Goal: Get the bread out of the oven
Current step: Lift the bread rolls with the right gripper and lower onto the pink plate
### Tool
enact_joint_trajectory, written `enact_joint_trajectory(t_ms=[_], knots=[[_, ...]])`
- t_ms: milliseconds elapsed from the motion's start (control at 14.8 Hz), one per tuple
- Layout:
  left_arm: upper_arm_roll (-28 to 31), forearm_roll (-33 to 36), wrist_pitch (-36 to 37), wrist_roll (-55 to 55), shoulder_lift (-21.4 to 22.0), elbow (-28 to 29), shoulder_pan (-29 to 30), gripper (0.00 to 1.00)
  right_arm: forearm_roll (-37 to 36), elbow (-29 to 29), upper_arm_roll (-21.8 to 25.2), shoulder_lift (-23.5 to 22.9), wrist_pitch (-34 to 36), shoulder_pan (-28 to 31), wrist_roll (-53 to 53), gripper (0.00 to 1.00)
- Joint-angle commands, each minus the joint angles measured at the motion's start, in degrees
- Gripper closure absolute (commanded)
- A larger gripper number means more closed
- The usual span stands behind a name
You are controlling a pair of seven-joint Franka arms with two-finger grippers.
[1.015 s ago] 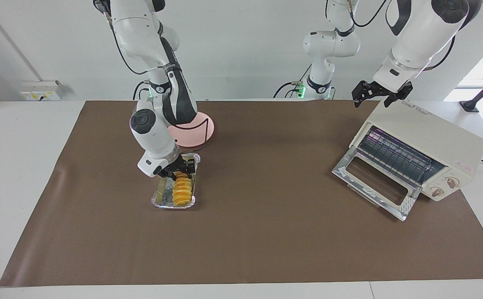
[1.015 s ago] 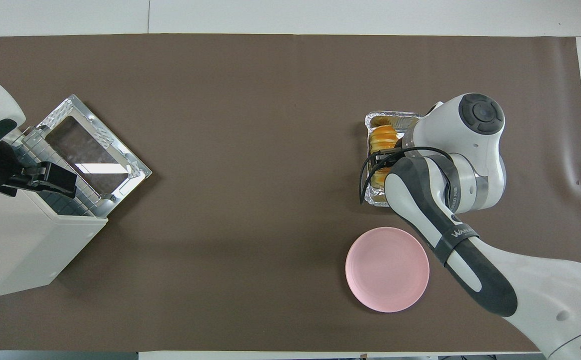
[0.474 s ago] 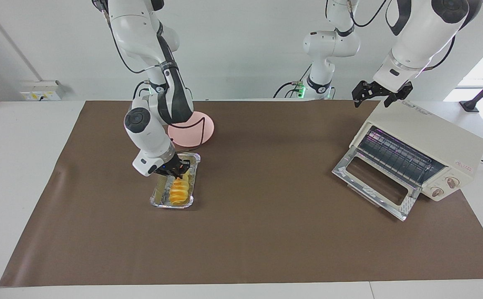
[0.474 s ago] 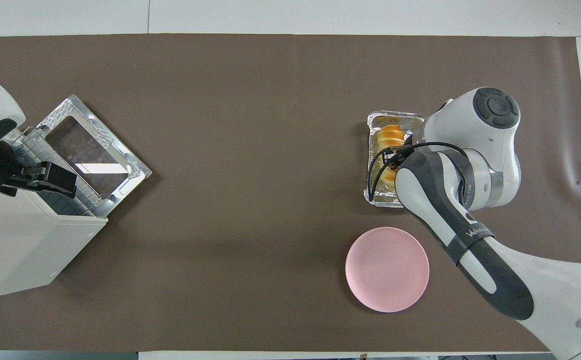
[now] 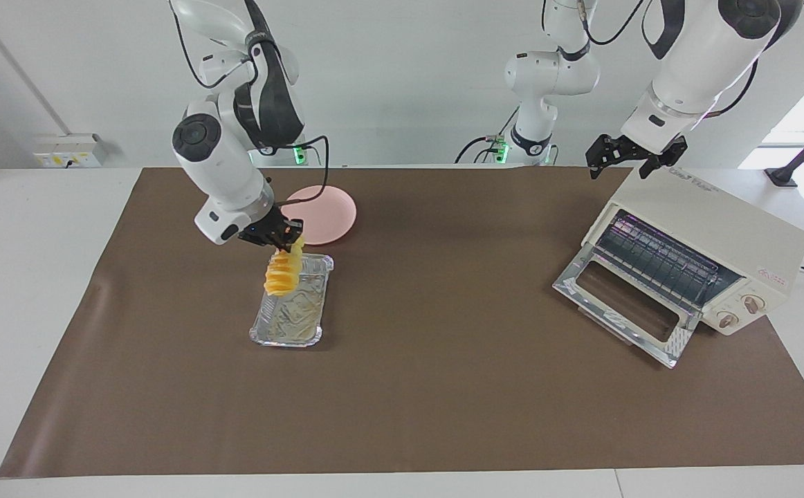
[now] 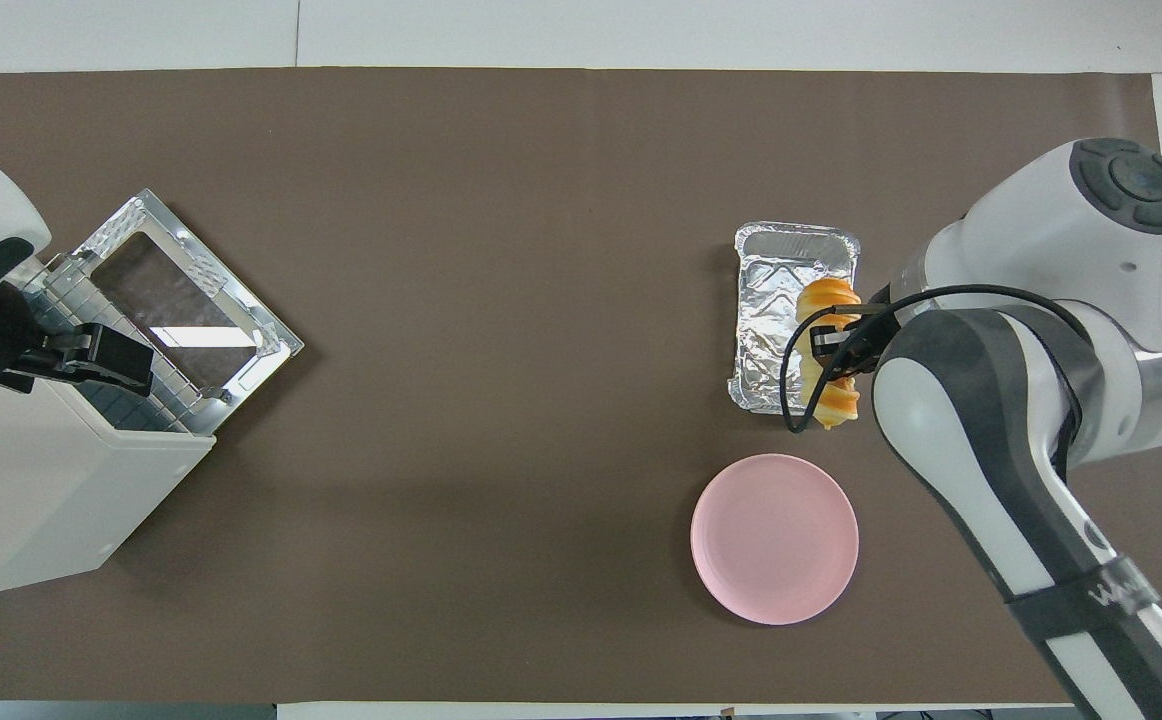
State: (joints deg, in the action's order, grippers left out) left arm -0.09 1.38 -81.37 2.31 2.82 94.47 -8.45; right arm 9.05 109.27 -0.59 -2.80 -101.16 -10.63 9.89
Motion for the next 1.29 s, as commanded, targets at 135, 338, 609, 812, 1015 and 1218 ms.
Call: enact_joint_trajectory(t_ms=[135, 338, 609, 812, 1015, 1218], knots=[[-0.3, 0.9, -0.2, -0.2, 0.5, 0.1, 0.6, 0.0, -0.1, 12.3, -0.9, 12.5, 6.2, -1.6, 2.1, 1.0], [-0.3, 0.9, -0.2, -0.2, 0.5, 0.1, 0.6, 0.0, 0.2, 22.4, -0.9, 18.5, 2.8, -5.4, 3.5, 1.0], [-0.3, 0.9, -0.3, -0.2, 0.5, 0.1, 0.6, 0.0, 0.2, 31.5, -0.9, 21.3, -5.6, -7.8, 5.7, 1.0], [-0.3, 0.9, -0.2, -0.2, 0.5, 0.1, 0.6, 0.0, 0.2, 35.7, -0.9, 20.9, -12.5, -10.3, 7.2, 1.0], [-0.3, 0.9, -0.2, -0.2, 0.5, 0.1, 0.6, 0.0, 0.2, 37.3, -1.0, 19.2, -17.1, -10.9, 7.6, 1.0], [-0.3, 0.9, -0.2, -0.2, 0.5, 0.1, 0.6, 0.0, 0.2, 40.2, -1.0, 18.1, -22.0, -12.0, 8.3, 1.0]])
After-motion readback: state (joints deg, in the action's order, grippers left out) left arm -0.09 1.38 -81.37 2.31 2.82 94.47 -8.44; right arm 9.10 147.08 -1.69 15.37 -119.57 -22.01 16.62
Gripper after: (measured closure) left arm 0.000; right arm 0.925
